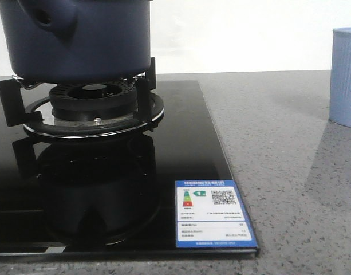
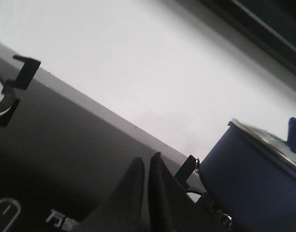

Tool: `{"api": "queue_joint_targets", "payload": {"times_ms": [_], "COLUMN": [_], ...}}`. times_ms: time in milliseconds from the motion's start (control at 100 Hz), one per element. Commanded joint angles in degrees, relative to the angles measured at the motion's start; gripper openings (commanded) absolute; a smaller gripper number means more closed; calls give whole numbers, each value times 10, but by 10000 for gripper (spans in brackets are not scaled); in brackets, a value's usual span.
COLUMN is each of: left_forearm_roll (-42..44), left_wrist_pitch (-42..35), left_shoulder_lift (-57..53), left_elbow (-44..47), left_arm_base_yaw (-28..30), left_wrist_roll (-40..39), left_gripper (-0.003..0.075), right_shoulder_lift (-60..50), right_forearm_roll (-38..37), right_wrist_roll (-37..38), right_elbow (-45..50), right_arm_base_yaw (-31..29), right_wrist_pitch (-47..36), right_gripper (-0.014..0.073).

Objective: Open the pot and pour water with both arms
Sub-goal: 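Move the left gripper down onto the blue lid knob and grasp it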

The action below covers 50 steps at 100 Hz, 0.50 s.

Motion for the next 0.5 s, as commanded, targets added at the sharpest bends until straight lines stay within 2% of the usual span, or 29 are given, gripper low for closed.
{"api": "queue_joint_targets", "payload": {"times_ms": [0, 80, 230, 390, 490], "left_forearm_roll": [64, 110, 114, 104, 119], "left_wrist_pitch": [8, 67, 142, 148, 147], "left_shoulder_lift": [4, 37, 111, 179, 214], "left_elbow": [-64, -120, -211, -272, -295], "left_arm_base_yaw": [1, 1, -4, -74, -120], "left_wrist_roll": [0, 17, 80, 90, 92], "left_gripper": [-16, -16, -16, -16, -16], "right_shoulder_lift": [12, 43, 130, 231, 271], "right_forearm_roll": [-44, -76, -135, -138, -130], "right_wrist_roll": [-10, -10, -13, -71, -81], "right_elbow": [-57, -97, -176, -254, -287], "right_arm_base_yaw": [-5, -5, -5, -4, 3], "right_wrist_pitch": [-8, 19, 80, 152, 164], "right_gripper": [-57, -57, -57, -58, -61]}}
